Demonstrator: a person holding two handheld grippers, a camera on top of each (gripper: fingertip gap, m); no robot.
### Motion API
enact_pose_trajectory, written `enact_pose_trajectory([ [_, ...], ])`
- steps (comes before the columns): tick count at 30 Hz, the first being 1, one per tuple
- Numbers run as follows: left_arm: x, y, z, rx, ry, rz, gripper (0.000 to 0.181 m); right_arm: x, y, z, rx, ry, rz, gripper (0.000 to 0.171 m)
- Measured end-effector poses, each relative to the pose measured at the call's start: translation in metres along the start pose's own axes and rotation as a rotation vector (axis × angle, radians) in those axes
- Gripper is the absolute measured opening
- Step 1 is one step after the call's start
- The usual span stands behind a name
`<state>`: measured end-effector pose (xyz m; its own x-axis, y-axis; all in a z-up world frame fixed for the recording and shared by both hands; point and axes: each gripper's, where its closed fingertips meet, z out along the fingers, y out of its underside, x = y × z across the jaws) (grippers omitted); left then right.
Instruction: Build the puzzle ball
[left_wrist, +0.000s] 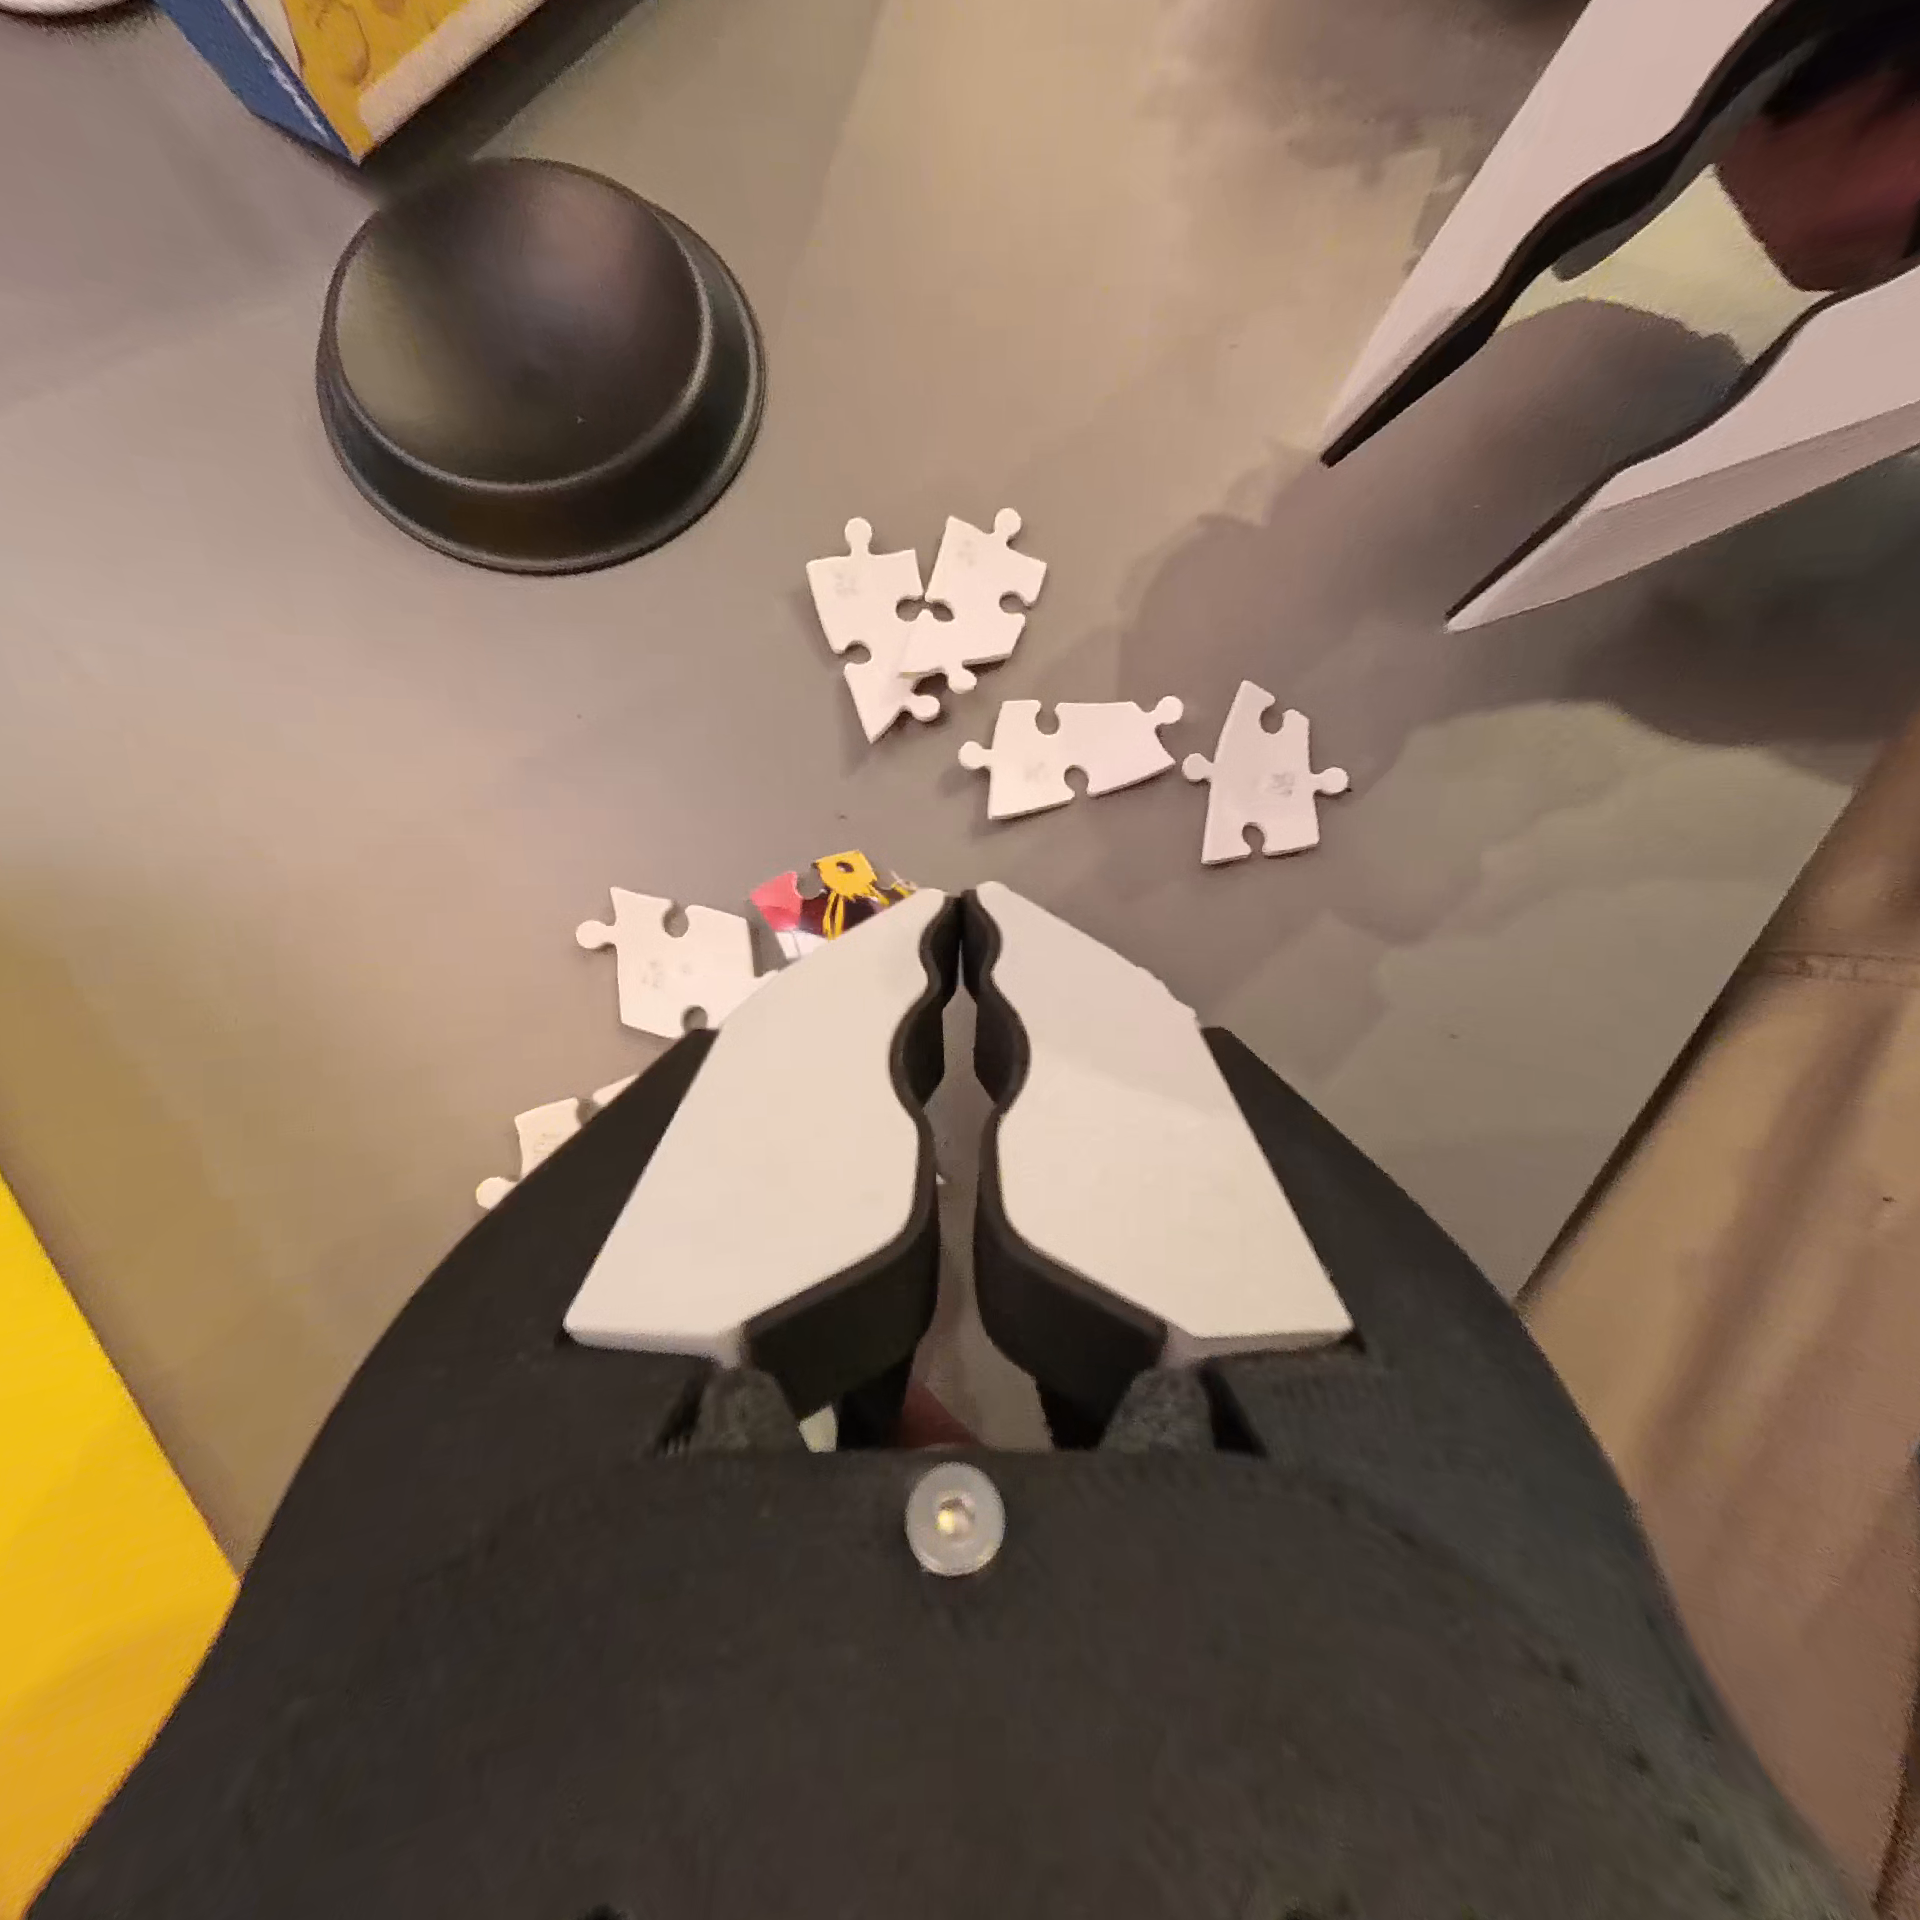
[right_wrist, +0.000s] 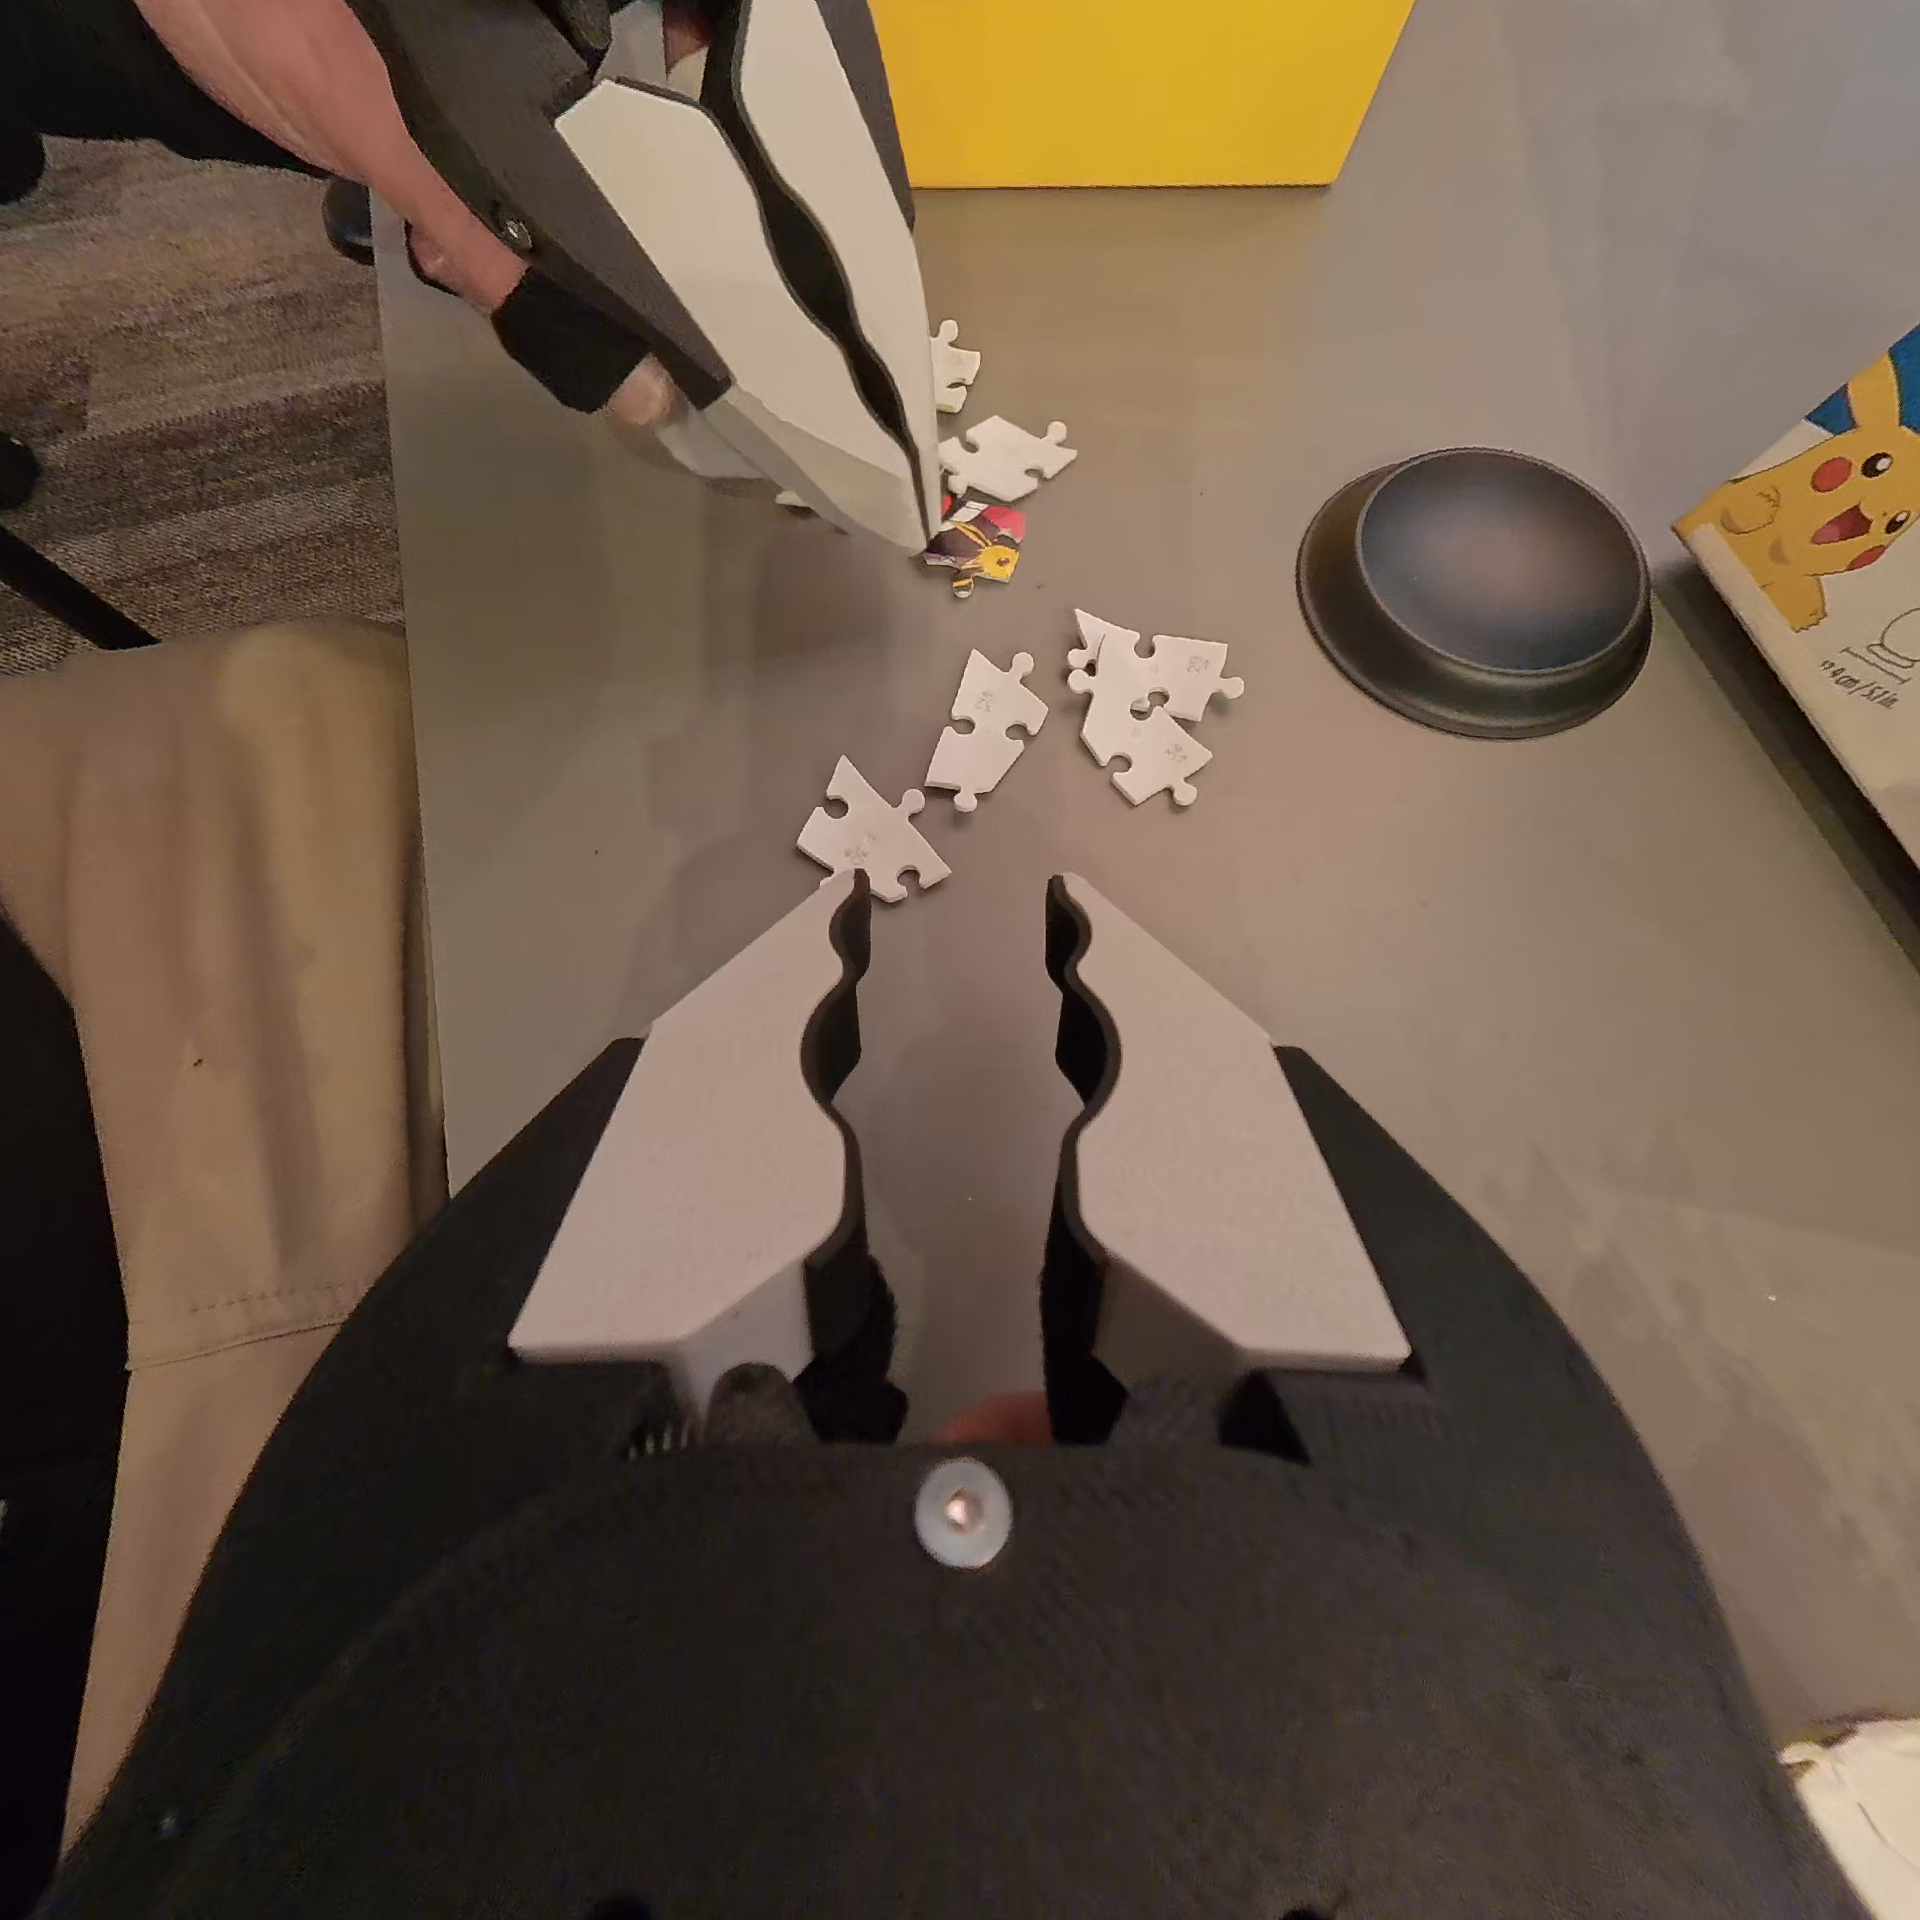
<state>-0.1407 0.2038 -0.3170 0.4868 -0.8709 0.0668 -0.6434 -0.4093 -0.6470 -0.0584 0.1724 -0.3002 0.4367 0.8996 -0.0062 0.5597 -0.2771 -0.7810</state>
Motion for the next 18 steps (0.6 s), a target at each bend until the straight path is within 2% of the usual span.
enact_pose_trajectory([
  [1, -0.001, -0.004, -0.003, 0.019, -0.019, 0.013, 0.002, 0.000, 0.000, 0.000, -0.001, 0.000, -0.001, 0.032],
  [3, -0.011, -0.007, -0.008, 0.006, -0.111, 0.065, 0.019, 0.000, 0.000, 0.000, 0.000, 0.000, 0.002, 0.032],
  [5, -0.023, 0.006, -0.003, -0.110, -0.198, 0.141, 0.041, -0.001, 0.001, 0.002, -0.002, -0.005, 0.003, 0.032],
  [6, -0.021, 0.014, 0.002, -0.158, -0.183, 0.151, 0.043, -0.001, 0.001, 0.002, -0.004, -0.006, 0.002, 0.032],
  [13, -0.020, 0.014, 0.011, -0.125, -0.136, 0.087, 0.031, -0.002, 0.000, 0.001, 0.002, -0.010, 0.004, 0.032],
  [18, -0.009, 0.011, 0.014, -0.141, -0.129, 0.229, 0.021, -0.003, -0.001, 0.001, 0.003, -0.015, 0.002, 0.032],
])
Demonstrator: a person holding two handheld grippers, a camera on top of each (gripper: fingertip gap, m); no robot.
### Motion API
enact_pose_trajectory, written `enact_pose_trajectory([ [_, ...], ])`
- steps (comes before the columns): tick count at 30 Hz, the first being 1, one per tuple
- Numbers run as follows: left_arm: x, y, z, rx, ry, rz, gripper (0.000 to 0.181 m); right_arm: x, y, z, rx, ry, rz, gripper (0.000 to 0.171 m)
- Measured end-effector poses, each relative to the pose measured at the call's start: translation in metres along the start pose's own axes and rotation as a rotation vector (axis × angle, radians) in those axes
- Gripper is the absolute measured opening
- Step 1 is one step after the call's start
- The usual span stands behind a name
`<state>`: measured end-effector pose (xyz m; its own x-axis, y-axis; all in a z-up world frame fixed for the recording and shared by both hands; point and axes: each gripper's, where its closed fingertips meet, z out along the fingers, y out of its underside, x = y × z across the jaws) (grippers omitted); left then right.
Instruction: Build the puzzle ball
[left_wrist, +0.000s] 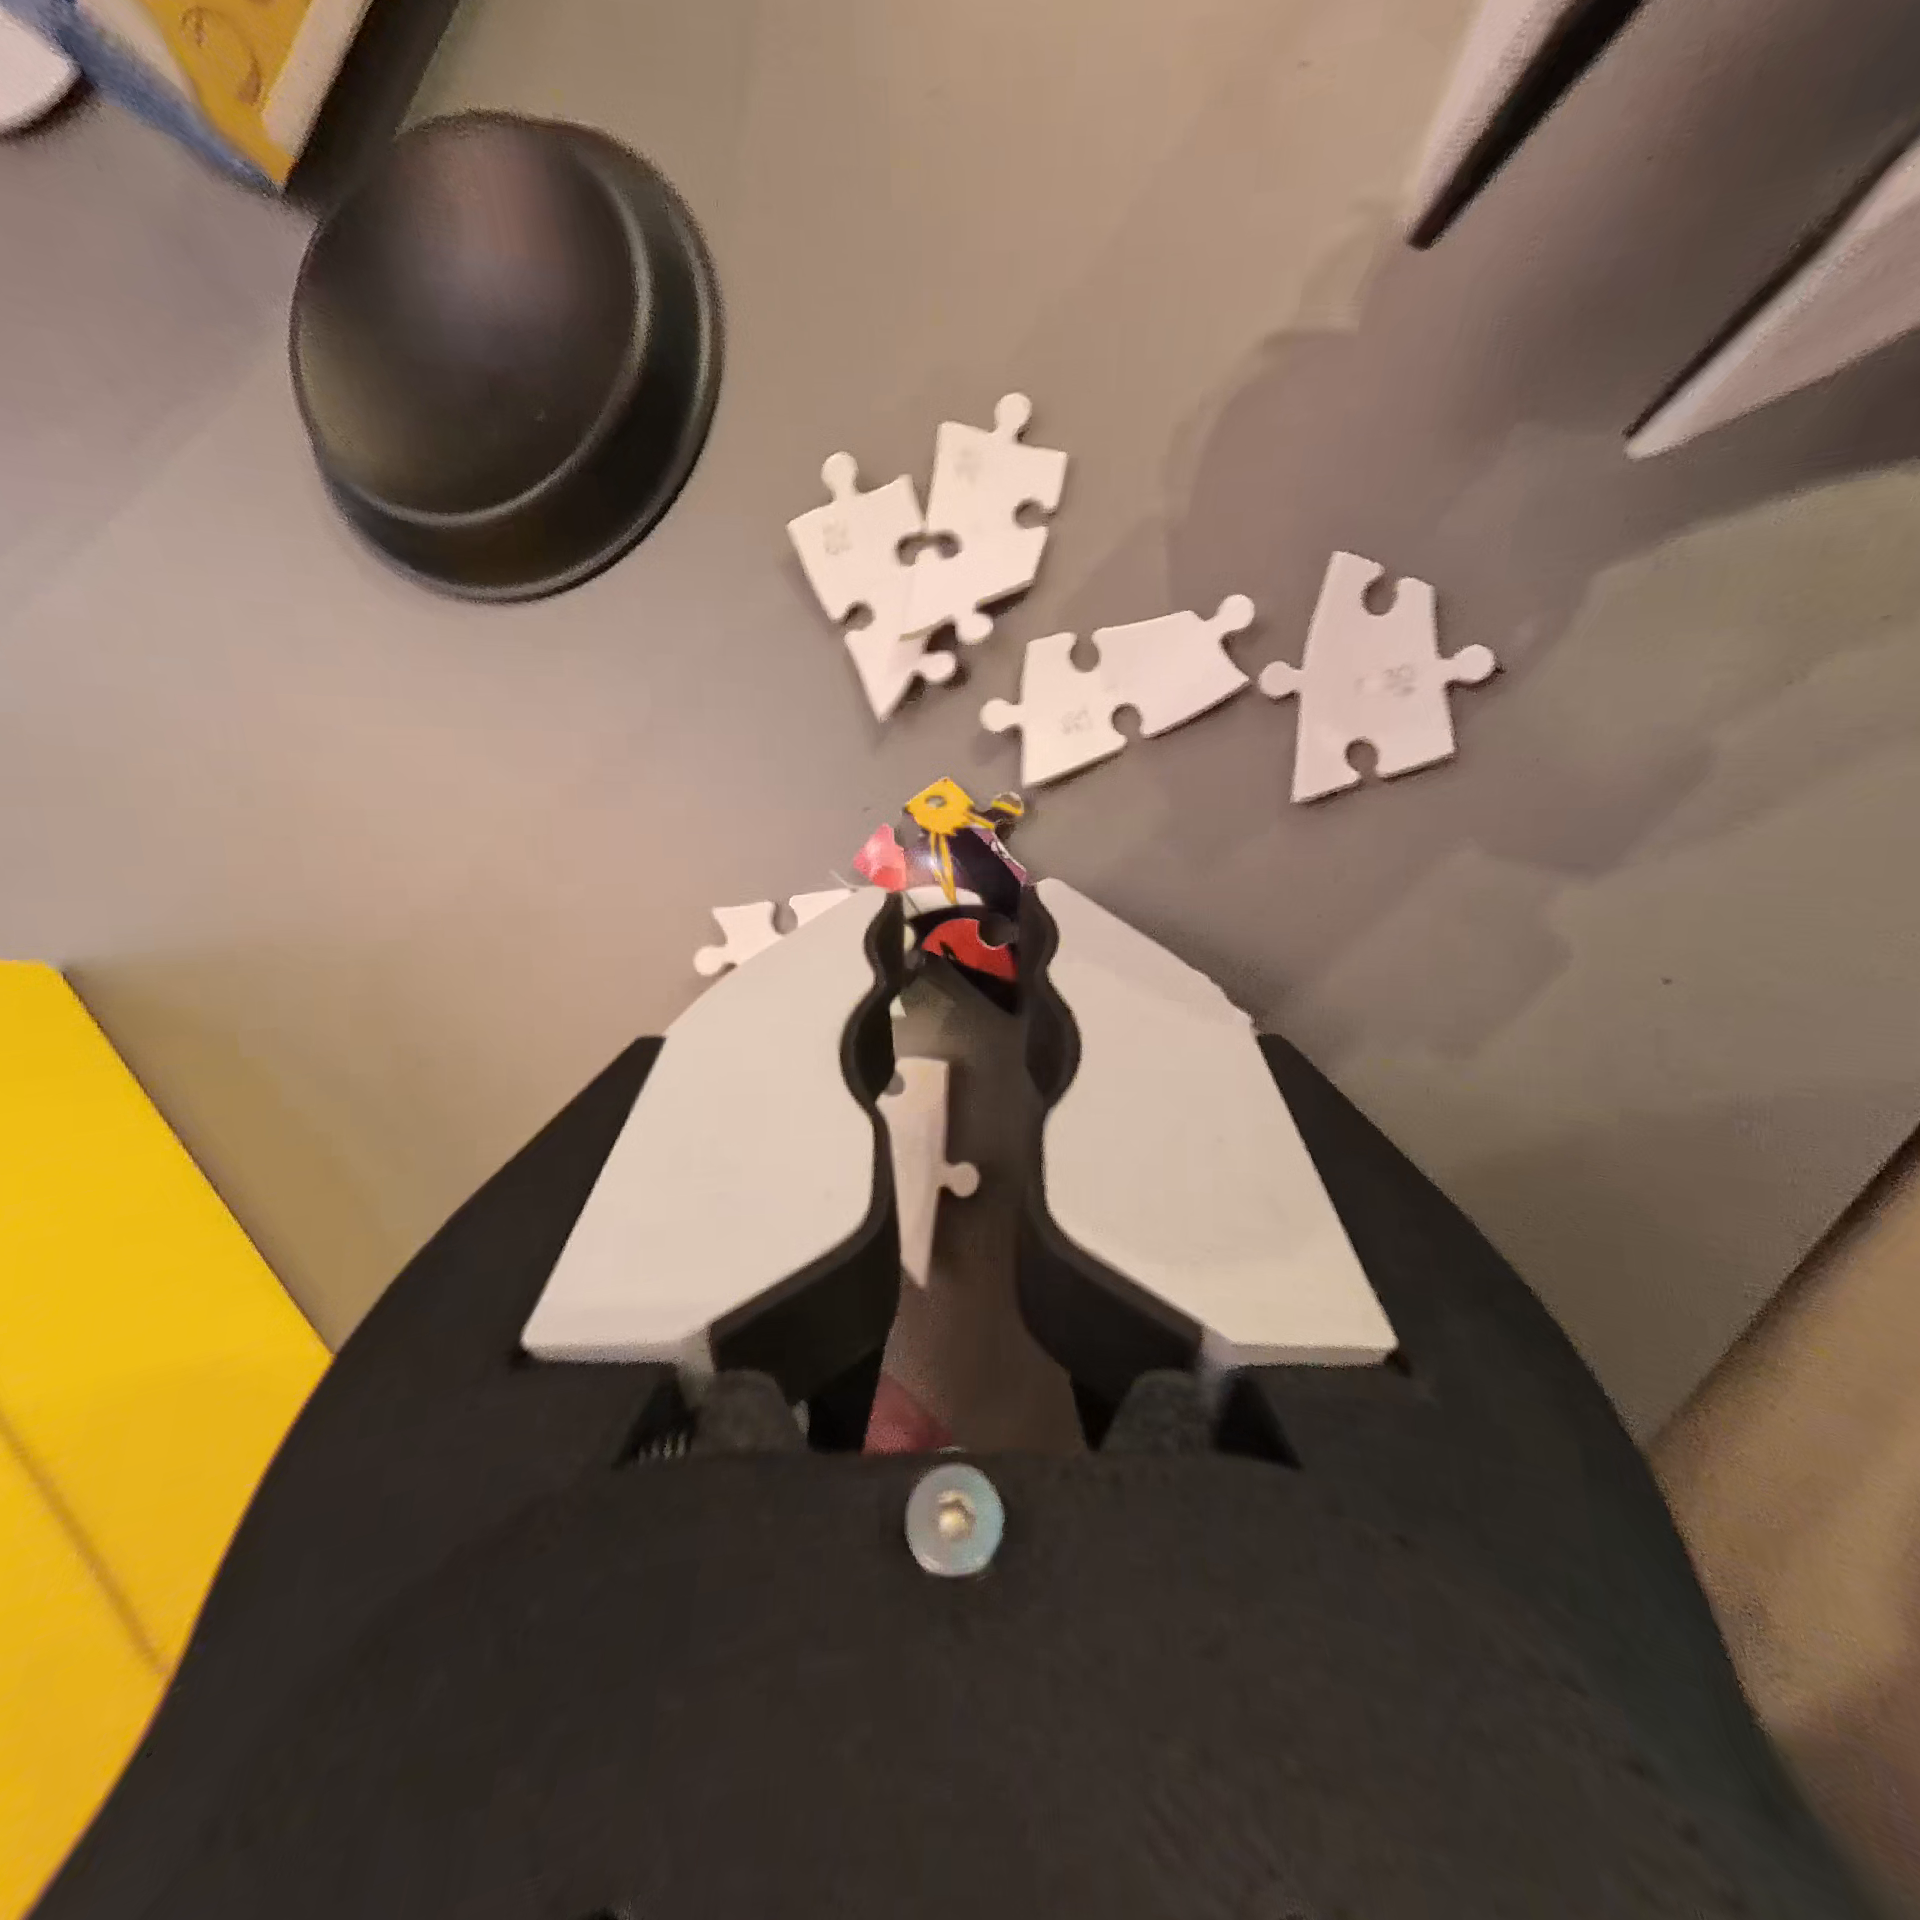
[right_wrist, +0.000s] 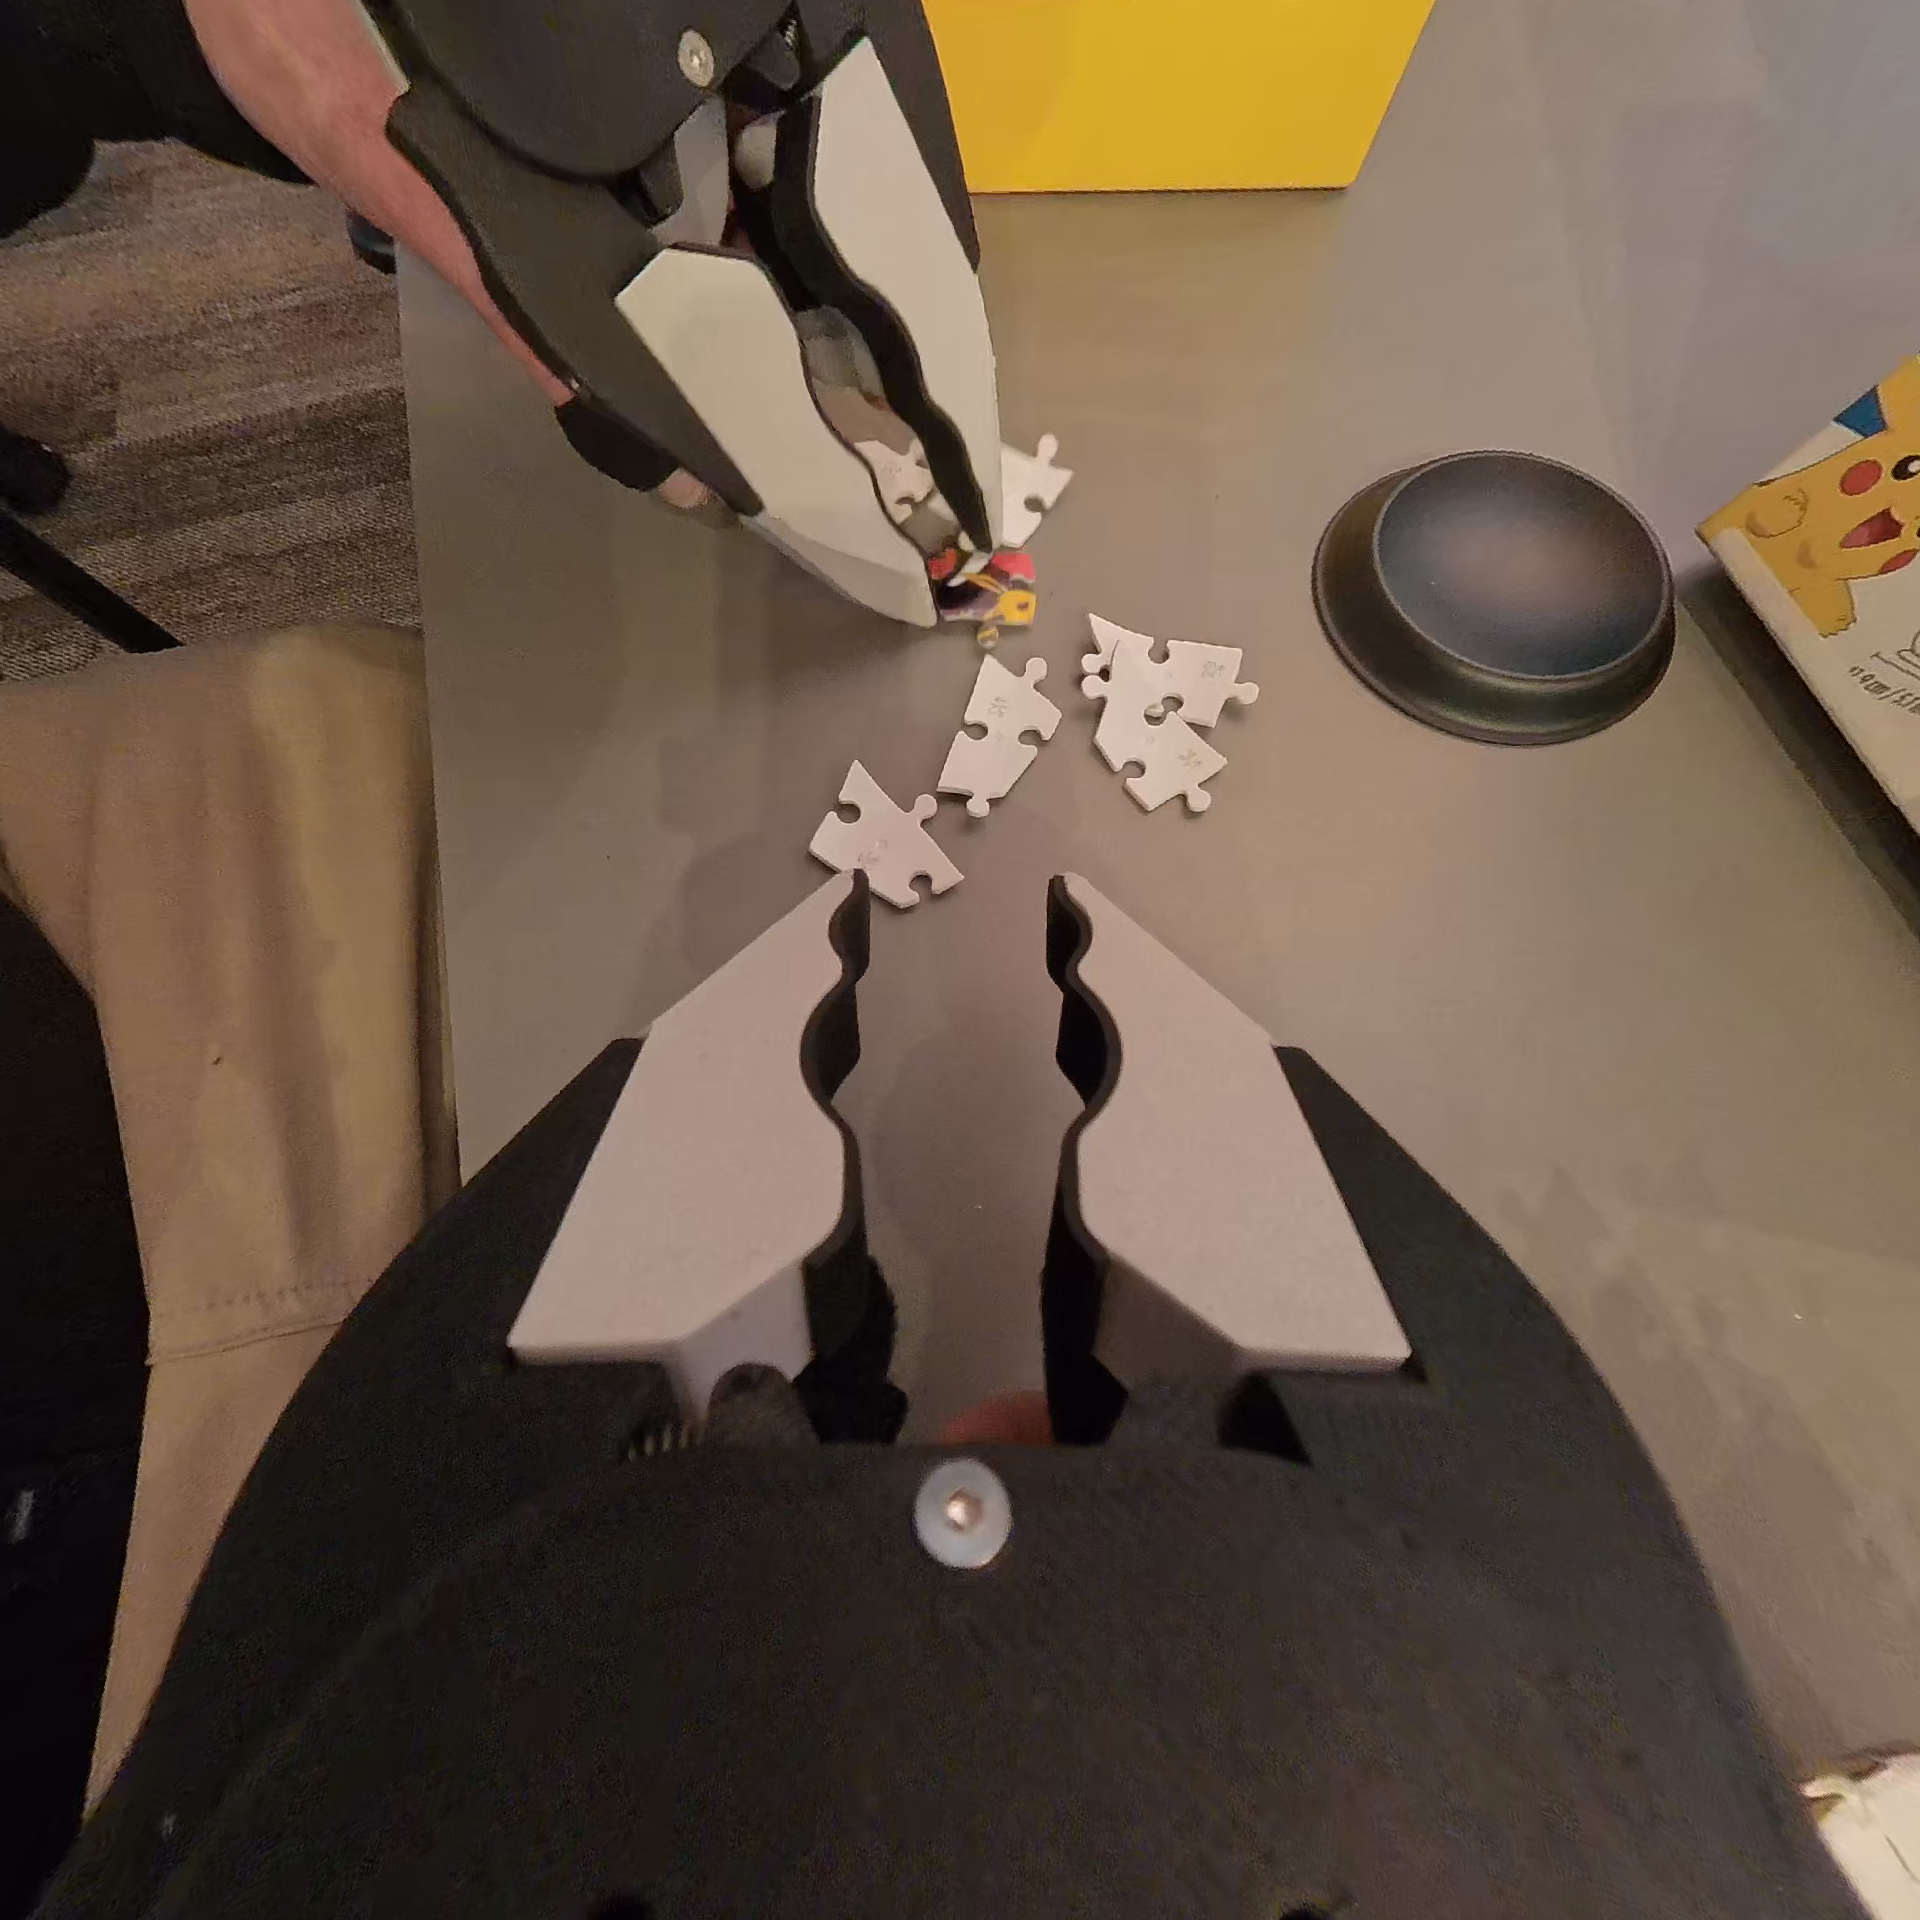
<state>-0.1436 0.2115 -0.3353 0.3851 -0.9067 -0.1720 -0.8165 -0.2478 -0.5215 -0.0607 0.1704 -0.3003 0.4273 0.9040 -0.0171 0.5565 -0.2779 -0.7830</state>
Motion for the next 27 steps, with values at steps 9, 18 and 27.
enact_pose_trajectory([
  [9, -0.002, -0.004, 0.004, 0.026, 0.067, -0.089, 0.022, -0.002, -0.001, -0.001, 0.004, -0.006, -0.002, 0.032],
  [18, 0.005, -0.014, 0.000, 0.110, 0.238, -0.291, 0.016, 0.001, -0.001, 0.002, 0.003, -0.002, 0.006, 0.032],
  [27, 0.003, -0.018, -0.005, 0.172, 0.370, -0.505, 0.002, -0.001, -0.002, 0.008, -0.004, -0.011, 0.001, 0.033],
])
